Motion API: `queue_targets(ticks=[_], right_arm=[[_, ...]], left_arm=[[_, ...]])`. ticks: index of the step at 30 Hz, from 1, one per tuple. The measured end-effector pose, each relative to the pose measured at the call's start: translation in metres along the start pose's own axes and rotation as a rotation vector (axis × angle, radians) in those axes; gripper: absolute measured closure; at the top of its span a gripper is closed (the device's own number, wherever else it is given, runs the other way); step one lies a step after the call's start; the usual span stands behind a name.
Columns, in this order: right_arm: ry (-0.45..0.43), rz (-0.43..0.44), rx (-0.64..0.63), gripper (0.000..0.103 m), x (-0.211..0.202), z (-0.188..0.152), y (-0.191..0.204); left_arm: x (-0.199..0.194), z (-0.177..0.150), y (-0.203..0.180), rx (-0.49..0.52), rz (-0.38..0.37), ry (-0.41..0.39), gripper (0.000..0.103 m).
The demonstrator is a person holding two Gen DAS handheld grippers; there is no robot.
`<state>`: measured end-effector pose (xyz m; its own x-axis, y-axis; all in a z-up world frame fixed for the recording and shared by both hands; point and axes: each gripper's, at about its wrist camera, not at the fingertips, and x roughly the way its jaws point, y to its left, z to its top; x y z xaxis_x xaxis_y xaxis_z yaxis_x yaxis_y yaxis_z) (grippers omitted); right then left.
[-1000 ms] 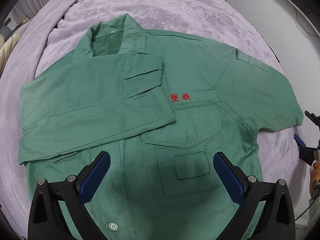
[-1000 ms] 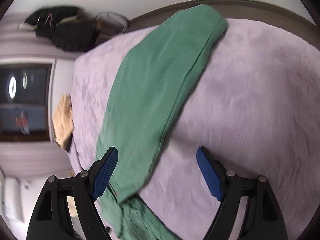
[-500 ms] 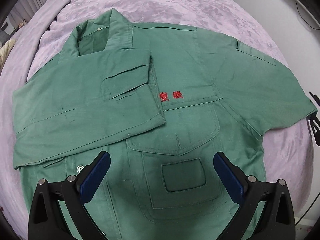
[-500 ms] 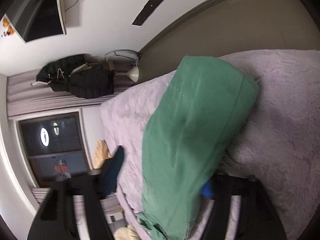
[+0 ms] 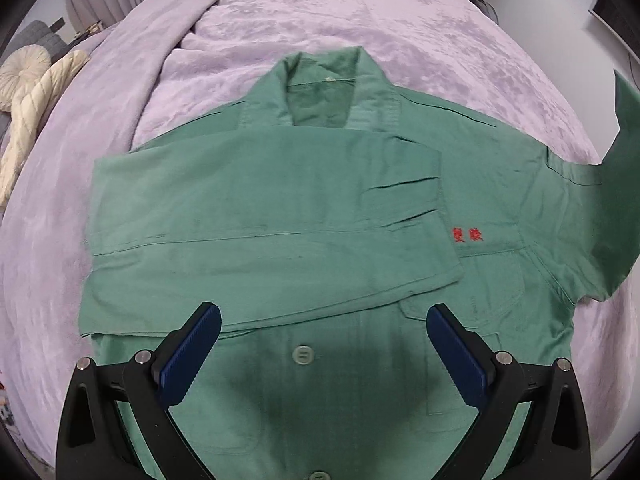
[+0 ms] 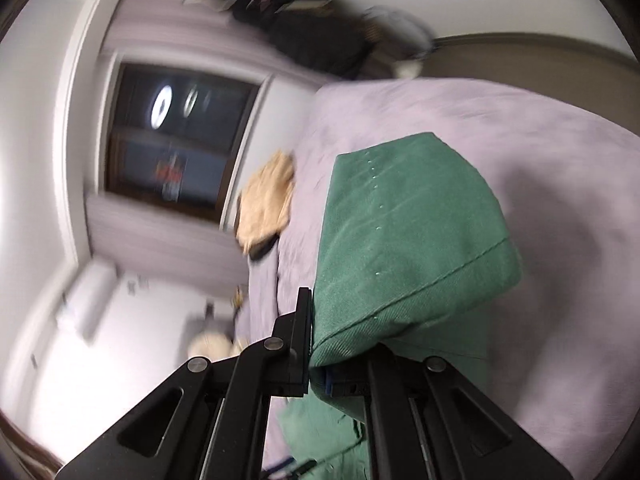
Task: Fold small clothes
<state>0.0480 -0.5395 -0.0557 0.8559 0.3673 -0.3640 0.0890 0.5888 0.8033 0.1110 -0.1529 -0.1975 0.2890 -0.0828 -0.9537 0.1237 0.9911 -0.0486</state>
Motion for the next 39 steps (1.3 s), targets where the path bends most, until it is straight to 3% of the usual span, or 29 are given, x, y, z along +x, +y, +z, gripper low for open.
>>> queue_targets(ticks=[4, 7, 11, 14, 16, 17, 18, 20, 22, 23, 24, 27, 31, 35, 39], right_arm=[[0.196, 0.020, -0.177, 0.098, 0.097, -0.045, 0.068], [0.351, 0.025, -0.231, 0.098, 0.173, -0.098, 0.090], [0.541, -0.055, -0.255, 0.098, 0.257, -0.178, 0.082], [0.633, -0.201, -0.240, 0.094, 0.295, -0.220, 0.055], [0.651, -0.253, -0.194, 0.093, 0.299, -0.230, 0.040], [0.643, -0.255, -0.174, 0.087, 0.292, -0.233, 0.033], [0.629, -0.256, -0.162, 0.069, 0.288, -0.231, 0.035], [0.563, -0.274, -0.154, 0.053, 0.275, -0.221, 0.041], [0.496, -0.267, -0.143, 0.062, 0.268, -0.206, 0.049], [0.479, -0.262, -0.144, 0.091, 0.263, -0.205, 0.052], [0.468, -0.258, -0.168, 0.099, 0.269, -0.202, 0.062], [0.480, -0.251, -0.386, 0.099, 0.277, -0.215, 0.106], [0.608, -0.267, -0.660, 0.095, 0.307, -0.272, 0.133], [0.741, -0.357, -0.734, 0.090, 0.315, -0.312, 0.110], [0.787, -0.342, -0.684, 0.061, 0.294, -0.316, 0.098]], left_arm=[[-0.001, -0.004, 0.046, -0.076, 0.025, -0.009, 0.000], [0.001, -0.010, 0.079, -0.138, 0.038, -0.006, 0.000], [0.007, -0.022, 0.114, -0.218, 0.040, 0.001, 0.000], [0.013, -0.031, 0.133, -0.247, 0.037, 0.013, 0.000], [0.015, -0.036, 0.145, -0.258, 0.028, 0.014, 0.000], [0.015, -0.038, 0.148, -0.262, 0.025, 0.013, 0.000], [0.015, -0.039, 0.153, -0.268, 0.020, 0.011, 0.000], [0.014, -0.039, 0.163, -0.284, 0.005, 0.002, 0.000], [0.010, -0.036, 0.173, -0.293, -0.012, -0.011, 0.000], [0.008, -0.036, 0.176, -0.294, -0.020, -0.018, 0.000], [0.006, -0.034, 0.179, -0.292, -0.028, -0.026, 0.000], [0.003, -0.027, 0.189, -0.297, -0.078, -0.050, 0.000], [0.013, -0.019, 0.195, -0.323, -0.153, -0.040, 0.000], [0.035, -0.016, 0.189, -0.365, -0.223, 0.007, 0.000], [0.049, -0.010, 0.168, -0.331, -0.255, 0.021, 0.000]])
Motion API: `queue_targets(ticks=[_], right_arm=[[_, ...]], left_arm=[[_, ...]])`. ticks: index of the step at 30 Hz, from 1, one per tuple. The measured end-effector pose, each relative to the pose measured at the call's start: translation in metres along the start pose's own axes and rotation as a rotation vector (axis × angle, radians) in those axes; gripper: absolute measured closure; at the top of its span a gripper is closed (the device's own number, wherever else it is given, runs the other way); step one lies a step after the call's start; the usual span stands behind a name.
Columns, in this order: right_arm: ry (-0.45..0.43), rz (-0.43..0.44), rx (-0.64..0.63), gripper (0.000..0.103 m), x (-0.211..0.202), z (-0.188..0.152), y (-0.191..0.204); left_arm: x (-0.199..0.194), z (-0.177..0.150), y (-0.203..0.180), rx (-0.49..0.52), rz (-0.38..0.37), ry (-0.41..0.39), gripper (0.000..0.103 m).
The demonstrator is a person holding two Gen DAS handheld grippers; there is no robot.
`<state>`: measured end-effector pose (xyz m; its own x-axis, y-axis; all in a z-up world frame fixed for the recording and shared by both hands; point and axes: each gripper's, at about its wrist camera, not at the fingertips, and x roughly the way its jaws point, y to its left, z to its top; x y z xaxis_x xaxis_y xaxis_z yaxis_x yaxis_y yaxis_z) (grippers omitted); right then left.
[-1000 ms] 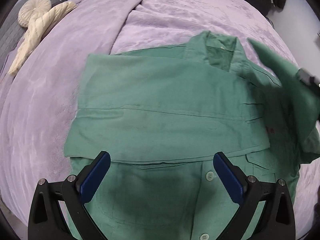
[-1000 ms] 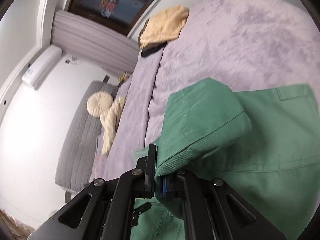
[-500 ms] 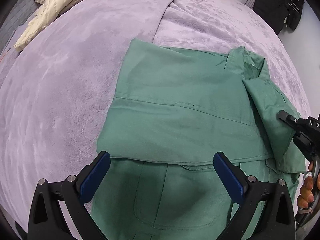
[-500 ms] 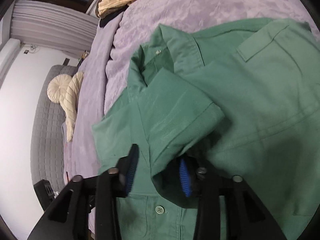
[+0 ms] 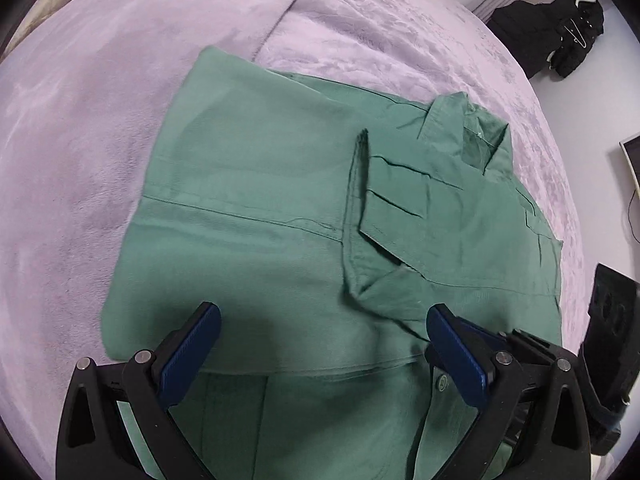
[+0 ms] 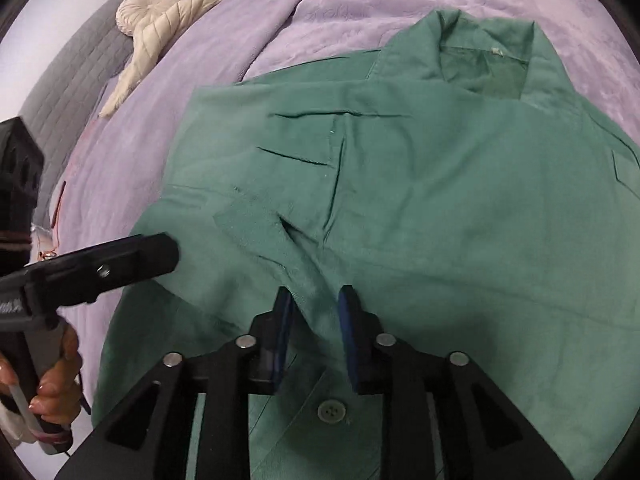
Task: Fold small clothes
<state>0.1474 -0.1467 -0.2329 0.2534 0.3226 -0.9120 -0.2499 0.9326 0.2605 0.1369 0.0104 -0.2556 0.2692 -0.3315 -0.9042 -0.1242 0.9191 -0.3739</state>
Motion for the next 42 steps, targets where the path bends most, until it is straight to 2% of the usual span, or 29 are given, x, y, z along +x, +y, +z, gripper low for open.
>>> queue_targets(ticks=[4, 6, 8, 10, 11, 12, 13, 14, 15, 16, 17, 18, 20, 24, 26, 27, 28, 30, 32, 34, 35, 37, 38, 39, 42], right_arm=[[-0.020, 0.078, 0.184, 0.058, -0.038, -0.032, -0.036], [-0.040, 0.097, 0.364, 0.052, -0.059, -0.062, -0.070], [-0.070, 0.106, 0.552, 0.051, -0.075, -0.093, -0.106], [-0.121, 0.100, 0.715, 0.051, -0.089, -0.123, -0.135], [-0.159, 0.094, 0.790, 0.051, -0.096, -0.136, -0.147], [-0.211, 0.093, 0.868, 0.051, -0.102, -0.147, -0.162], [-0.253, 0.104, 0.921, 0.051, -0.106, -0.153, -0.171], [-0.295, 0.122, 0.971, 0.051, -0.110, -0.158, -0.181], [-0.341, 0.154, 1.018, 0.061, -0.114, -0.161, -0.192], [-0.372, 0.166, 1.037, 0.080, -0.118, -0.161, -0.199], [-0.397, 0.171, 1.035, 0.099, -0.128, -0.160, -0.206], [-0.424, 0.164, 1.009, 0.099, -0.138, -0.157, -0.210], [-0.418, 0.126, 0.930, 0.099, -0.153, -0.154, -0.218], [-0.307, 0.046, 0.858, 0.099, -0.140, -0.155, -0.234], [-0.278, 0.046, 0.862, 0.099, -0.133, -0.167, -0.247], [-0.279, 0.055, 0.867, 0.099, -0.132, -0.170, -0.248], [-0.284, 0.066, 0.870, 0.099, -0.132, -0.172, -0.248], [-0.271, 0.086, 0.877, 0.098, -0.133, -0.173, -0.249], [-0.239, 0.087, 0.867, 0.091, -0.137, -0.177, -0.248], [-0.178, 0.080, 0.826, 0.080, -0.149, -0.178, -0.240], [-0.163, 0.107, 0.799, 0.076, -0.154, -0.174, -0.234], [-0.194, 0.172, 0.699, 0.067, -0.182, -0.166, -0.216], [-0.212, 0.156, 0.659, 0.050, -0.192, -0.158, -0.211], [-0.236, 0.116, 0.617, 0.039, -0.202, -0.148, -0.208], [-0.299, -0.005, 0.595, 0.038, -0.208, -0.108, -0.231]], left_arm=[[0.020, 0.006, -0.018, 0.030, -0.011, 0.027, 0.000], [0.028, 0.008, -0.025, 0.036, -0.012, 0.038, 0.000], [0.034, 0.011, -0.033, 0.047, -0.004, 0.041, 0.001], [0.038, 0.014, -0.041, 0.060, -0.003, 0.054, 0.019], [0.040, 0.015, -0.045, 0.070, 0.005, 0.065, 0.051], [0.041, 0.018, -0.048, 0.076, 0.024, 0.074, 0.073], [0.040, 0.019, -0.049, 0.067, -0.015, 0.081, 0.079], [0.036, 0.020, -0.048, 0.051, -0.035, 0.072, 0.079], [0.029, 0.021, -0.049, 0.048, -0.044, 0.053, 0.079], [0.021, 0.021, -0.049, 0.048, -0.056, 0.032, 0.079], [0.015, 0.019, -0.049, 0.046, -0.073, 0.018, 0.079], [0.012, 0.017, -0.048, 0.038, -0.098, 0.014, 0.079], [0.016, 0.009, -0.049, 0.037, -0.108, 0.034, 0.079], [0.039, -0.005, -0.051, 0.082, -0.030, 0.062, 0.079], [0.033, -0.008, -0.045, 0.058, -0.052, 0.058, 0.078], [0.031, -0.007, -0.043, 0.049, -0.054, 0.058, 0.074], [0.025, -0.007, -0.040, 0.051, -0.045, 0.055, 0.074], [0.016, -0.006, -0.035, 0.076, 0.037, 0.036, 0.067], [0.004, -0.004, -0.030, 0.094, 0.082, 0.019, 0.056], [-0.008, -0.002, -0.026, 0.109, 0.134, 0.007, 0.056], [-0.011, -0.002, -0.024, 0.114, 0.136, 0.002, 0.056], [-0.017, 0.001, -0.022, 0.121, 0.132, -0.008, 0.056], [-0.017, 0.003, -0.025, 0.127, 0.134, -0.011, 0.056], [-0.015, 0.005, -0.029, 0.135, 0.137, -0.011, 0.056], [-0.002, 0.010, -0.042, 0.148, 0.157, -0.008, 0.056]])
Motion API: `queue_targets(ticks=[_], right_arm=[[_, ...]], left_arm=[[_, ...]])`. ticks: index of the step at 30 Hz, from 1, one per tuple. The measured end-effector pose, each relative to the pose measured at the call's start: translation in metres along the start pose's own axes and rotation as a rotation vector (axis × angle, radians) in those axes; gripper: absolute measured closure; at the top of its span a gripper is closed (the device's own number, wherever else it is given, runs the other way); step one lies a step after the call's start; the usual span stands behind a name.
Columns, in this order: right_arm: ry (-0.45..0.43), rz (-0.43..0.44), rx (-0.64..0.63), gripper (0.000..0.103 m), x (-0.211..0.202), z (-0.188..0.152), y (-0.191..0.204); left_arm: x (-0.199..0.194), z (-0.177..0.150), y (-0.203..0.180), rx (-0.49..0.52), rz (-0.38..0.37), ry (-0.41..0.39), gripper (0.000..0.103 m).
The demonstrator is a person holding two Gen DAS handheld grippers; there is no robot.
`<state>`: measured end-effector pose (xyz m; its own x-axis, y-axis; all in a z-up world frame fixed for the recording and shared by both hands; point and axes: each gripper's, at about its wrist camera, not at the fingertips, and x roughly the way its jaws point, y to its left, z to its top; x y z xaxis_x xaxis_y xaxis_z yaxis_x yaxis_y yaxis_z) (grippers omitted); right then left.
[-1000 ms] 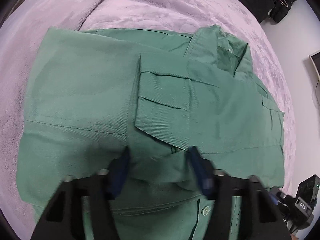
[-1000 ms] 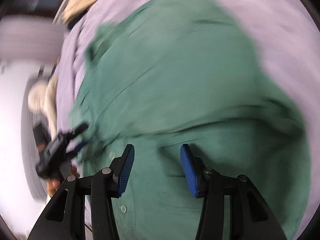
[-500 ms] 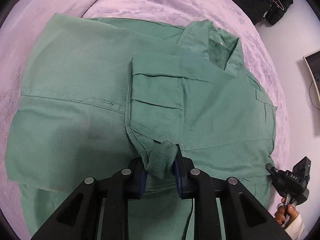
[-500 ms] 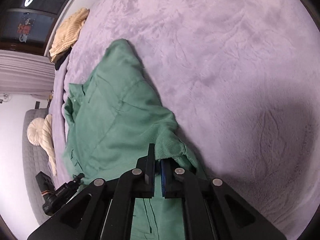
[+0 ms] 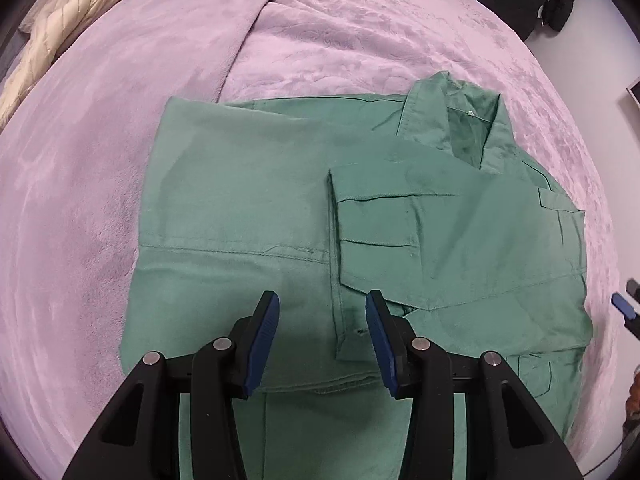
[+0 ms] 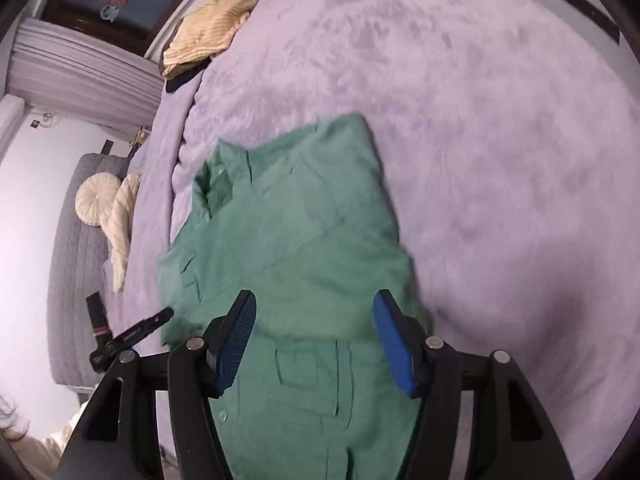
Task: Fold small clothes
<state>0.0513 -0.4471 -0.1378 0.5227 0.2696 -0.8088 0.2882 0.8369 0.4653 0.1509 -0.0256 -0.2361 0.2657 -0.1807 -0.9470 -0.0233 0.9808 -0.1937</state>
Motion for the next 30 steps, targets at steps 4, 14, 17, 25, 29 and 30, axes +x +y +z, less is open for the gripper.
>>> queue_targets(ticks=[4, 14, 17, 25, 29, 30], right_arm=[[0.010, -0.086, 0.037, 0.038, 0.057, 0.048, -0.015], [0.017, -0.139, -0.050, 0.100, 0.083, 0.069, -0.002], [0.032, -0.202, -0.005, 0.100, 0.089, 0.076, -0.028], [0.031, -0.265, 0.017, 0.101, 0.076, 0.070, -0.034], [0.031, -0.160, -0.030, 0.099, 0.043, 0.041, -0.009], [0.049, -0.140, -0.056, 0.099, 0.040, 0.029, 0.000]], left_arm=[[0.015, 0.004, -0.021, 0.007, 0.026, -0.001, 0.056], [0.035, 0.013, -0.037, 0.026, 0.047, 0.012, 0.056], [0.051, 0.021, -0.047, 0.061, 0.081, 0.009, 0.056], [0.027, 0.037, -0.031, 0.071, 0.149, -0.029, 0.055], [0.007, 0.027, -0.026, 0.092, 0.083, -0.015, 0.055], [0.008, 0.022, -0.031, 0.109, 0.070, 0.000, 0.055]])
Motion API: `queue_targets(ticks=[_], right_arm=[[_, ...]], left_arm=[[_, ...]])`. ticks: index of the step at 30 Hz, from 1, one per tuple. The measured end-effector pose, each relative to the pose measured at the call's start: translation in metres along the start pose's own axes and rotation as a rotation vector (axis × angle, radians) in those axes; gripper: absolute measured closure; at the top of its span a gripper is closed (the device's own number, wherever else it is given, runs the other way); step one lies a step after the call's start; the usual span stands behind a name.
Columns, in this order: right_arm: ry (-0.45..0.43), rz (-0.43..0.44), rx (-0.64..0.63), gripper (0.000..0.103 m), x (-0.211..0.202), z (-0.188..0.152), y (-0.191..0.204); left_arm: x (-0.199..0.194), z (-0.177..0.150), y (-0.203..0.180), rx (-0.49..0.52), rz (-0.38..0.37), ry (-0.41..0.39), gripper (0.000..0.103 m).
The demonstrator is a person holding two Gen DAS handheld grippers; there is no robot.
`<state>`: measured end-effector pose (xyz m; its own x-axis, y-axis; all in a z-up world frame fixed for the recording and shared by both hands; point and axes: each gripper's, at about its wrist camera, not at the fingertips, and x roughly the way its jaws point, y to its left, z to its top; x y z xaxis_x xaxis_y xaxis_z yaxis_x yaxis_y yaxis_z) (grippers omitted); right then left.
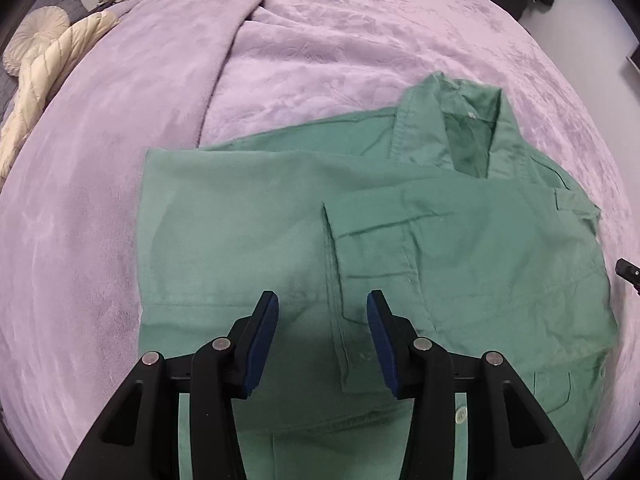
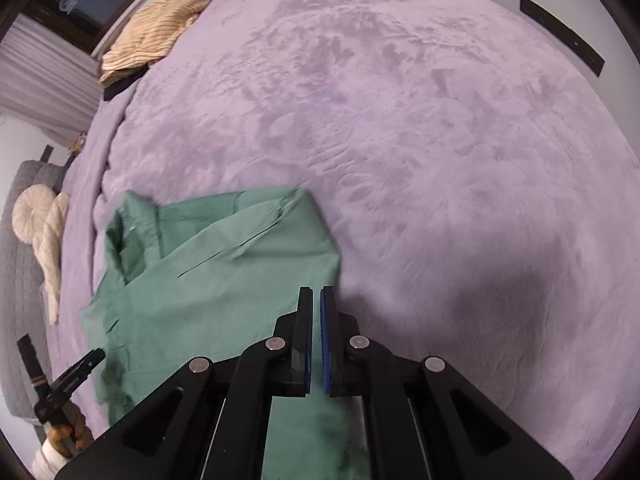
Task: Fold small clothes
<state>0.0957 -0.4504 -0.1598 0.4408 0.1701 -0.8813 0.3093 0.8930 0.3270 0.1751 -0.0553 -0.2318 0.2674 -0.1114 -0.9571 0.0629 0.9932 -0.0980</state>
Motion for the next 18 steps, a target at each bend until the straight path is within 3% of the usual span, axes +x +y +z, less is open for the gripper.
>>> queue_targets(ticks=[3, 7, 10, 13, 16, 18], right_arm=[[0.066, 0.014, -0.067, 0.099, 0.007, -0.033, 0.018], [0.150, -0.094, -0.115, 0.103, 0.044, -0.064, 0.008], [0.137, -0.038, -0.083, 0.103, 0.043, -0.065, -0.007], [0.125, -0.098, -0.108, 0.103, 0.027, -0.066, -0.007], [0.130, -0.102, -0.062, 0.103, 0.015, -0.070, -0.013], [0.135, -0.100, -0.042, 0.103, 0.009, -0.074, -0.016]], left_arm=[[0.013, -0.016, -0.017, 0.052, 0.000, 0.045, 0.055], [0.031, -0.031, -0.016, 0.039, -0.008, 0.054, 0.055], [0.022, -0.030, -0.013, 0.037, -0.024, 0.051, 0.054], [0.007, -0.030, -0.010, 0.052, -0.011, 0.033, 0.054], [0.001, -0.035, -0.003, 0.046, 0.062, 0.047, 0.054], [-0.003, -0.041, 0.004, 0.023, 0.060, 0.061, 0.054]])
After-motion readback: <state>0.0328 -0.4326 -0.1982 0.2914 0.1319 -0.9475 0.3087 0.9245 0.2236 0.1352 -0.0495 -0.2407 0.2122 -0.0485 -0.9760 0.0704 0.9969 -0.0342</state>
